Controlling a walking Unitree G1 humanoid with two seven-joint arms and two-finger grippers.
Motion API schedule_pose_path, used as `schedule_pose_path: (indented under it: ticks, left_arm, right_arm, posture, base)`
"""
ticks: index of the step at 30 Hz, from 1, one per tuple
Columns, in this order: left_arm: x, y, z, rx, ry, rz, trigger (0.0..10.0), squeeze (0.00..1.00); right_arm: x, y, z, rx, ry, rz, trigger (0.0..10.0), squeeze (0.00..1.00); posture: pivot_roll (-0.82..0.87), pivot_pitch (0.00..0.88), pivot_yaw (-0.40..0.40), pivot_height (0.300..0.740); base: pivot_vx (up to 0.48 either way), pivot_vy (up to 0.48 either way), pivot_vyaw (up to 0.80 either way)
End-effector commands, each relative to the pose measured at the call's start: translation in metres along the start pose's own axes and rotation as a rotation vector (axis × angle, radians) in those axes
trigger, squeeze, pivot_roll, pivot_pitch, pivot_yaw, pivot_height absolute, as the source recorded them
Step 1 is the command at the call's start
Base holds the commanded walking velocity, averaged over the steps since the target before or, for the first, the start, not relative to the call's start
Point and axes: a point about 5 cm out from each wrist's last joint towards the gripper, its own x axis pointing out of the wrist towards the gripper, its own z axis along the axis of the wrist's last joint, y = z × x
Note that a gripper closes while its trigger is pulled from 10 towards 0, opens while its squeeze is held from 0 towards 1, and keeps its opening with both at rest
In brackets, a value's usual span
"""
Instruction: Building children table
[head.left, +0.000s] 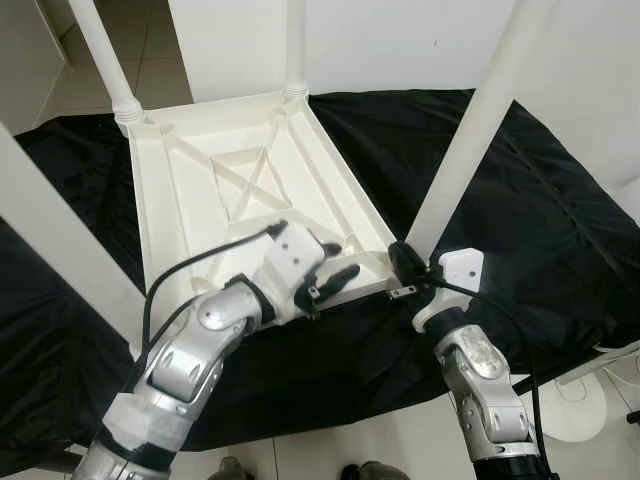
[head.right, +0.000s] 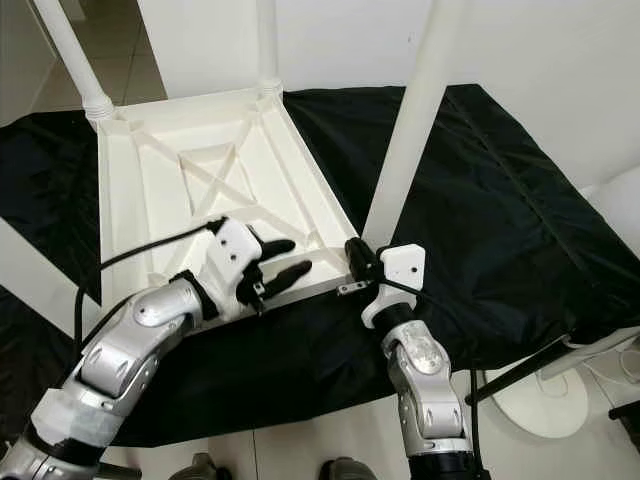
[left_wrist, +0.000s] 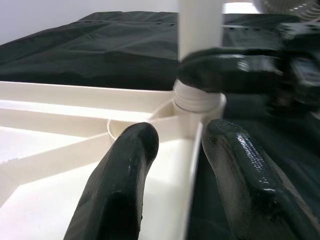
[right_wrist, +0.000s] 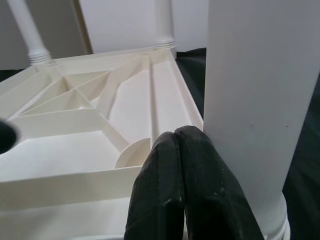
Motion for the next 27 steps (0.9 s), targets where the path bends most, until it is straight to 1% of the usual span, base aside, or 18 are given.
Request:
schedule_pose_path:
  ticks: [1, 4, 6, 7, 8, 11, 13, 15, 16, 17, 18, 19, 20, 26, 27]
  left_arm:
    - [-0.002, -0.014, -0.001, 0.023, 0.016, -0.144, 10.0, 0.0]
    - [-0.004, -0.019, -0.002, 0.026, 0.024, -0.171, 10.0, 0.0]
    - [-0.007, -0.021, -0.004, 0.024, 0.036, -0.189, 10.0, 0.0]
    - [-0.007, -0.021, -0.004, 0.024, 0.036, -0.189, 10.0, 0.0]
    - [-0.009, -0.022, -0.004, 0.023, 0.04, -0.193, 10.0, 0.0]
    - [-0.015, -0.027, -0.004, -0.025, 0.05, -0.241, 10.0, 0.0]
    - [-0.015, -0.027, -0.004, -0.025, 0.05, -0.241, 10.0, 0.0]
    - [-0.023, -0.029, -0.002, -0.062, 0.043, -0.269, 10.0, 0.0]
    - [-0.023, -0.029, -0.002, -0.062, 0.043, -0.269, 10.0, 0.0]
    - [-0.028, -0.029, 0.0, -0.085, 0.033, -0.282, 10.0, 0.0]
    - [-0.028, -0.029, 0.0, -0.085, 0.033, -0.282, 10.0, 0.0]
    - [-0.034, -0.03, 0.002, -0.099, 0.028, -0.301, 10.0, 0.0]
    - [-0.039, -0.029, 0.003, -0.094, 0.028, -0.302, 10.0, 0.0]
    - [-0.047, -0.03, 0.003, -0.076, 0.028, -0.263, 10.0, 0.0]
    - [-0.049, -0.031, 0.003, -0.077, 0.012, -0.235, 10.0, 0.0]
  right_arm:
    - [-0.002, -0.018, -0.005, -0.036, 0.022, -0.101, 10.0, 0.0]
    - [-0.002, -0.022, -0.006, -0.036, 0.024, -0.126, 10.0, 0.0]
    - [-0.002, -0.03, -0.007, -0.041, 0.029, -0.163, 10.0, 0.0]
    - [-0.002, -0.03, -0.007, -0.041, 0.029, -0.163, 10.0, 0.0]
    - [-0.002, -0.034, -0.007, -0.041, 0.031, -0.179, 10.0, 0.0]
    - [-0.001, -0.045, -0.007, -0.065, 0.028, -0.23, 10.0, 0.0]
    - [-0.001, -0.045, -0.007, -0.065, 0.028, -0.23, 10.0, 0.0]
    - [0.0, -0.052, -0.007, -0.075, 0.03, -0.254, 10.0, 0.0]
    - [0.0, -0.052, -0.007, -0.075, 0.03, -0.254, 10.0, 0.0]
    - [0.001, -0.056, -0.007, -0.081, 0.032, -0.263, 10.0, 0.0]
    - [0.001, -0.056, -0.007, -0.081, 0.032, -0.263, 10.0, 0.0]
    - [0.002, -0.059, -0.006, -0.086, 0.031, -0.271, 10.0, 0.0]
    - [0.003, -0.061, -0.006, -0.093, 0.03, -0.272, 10.0, 0.0]
    - [0.007, -0.062, -0.005, -0.095, 0.027, -0.264, 10.0, 0.0]
    - [0.009, -0.061, -0.005, -0.097, 0.025, -0.259, 10.0, 0.0]
  posture:
    - [-0.07, 0.079, 0.006, 0.74]
    - [-0.07, 0.08, 0.005, 0.74]
    - [-0.07, 0.082, 0.008, 0.74]
    - [-0.07, 0.082, 0.008, 0.74]
    - [-0.07, 0.082, 0.008, 0.74]
    - [-0.07, 0.084, 0.007, 0.74]
    - [-0.07, 0.084, 0.007, 0.74]
    - [-0.06, 0.084, 0.004, 0.74]
    - [-0.06, 0.084, 0.004, 0.74]
    - [-0.06, 0.084, 0.004, 0.74]
    - [-0.06, 0.084, 0.004, 0.74]
    - [-0.06, 0.086, 0.001, 0.74]
    - [-0.06, 0.089, -0.001, 0.74]
    - [-0.05, 0.095, 0.0, 0.74]
    - [-0.05, 0.096, 0.001, 0.74]
  base:
    - [0.0, 0.0, 0.0]
    - [0.0, 0.0, 0.0]
    - [0.0, 0.0, 0.0]
    - [0.0, 0.0, 0.0]
    - [0.0, 0.0, 0.0]
    - [0.0, 0.0, 0.0]
    - [0.0, 0.0, 0.0]
    - [0.0, 0.0, 0.0]
    - [0.0, 0.0, 0.0]
    - [0.0, 0.0, 0.0]
    - [0.0, 0.0, 0.0]
    - [0.0, 0.0, 0.0]
    - [0.0, 0.0, 0.0]
    - [0.0, 0.0, 0.0]
    - [0.0, 0.0, 0.0]
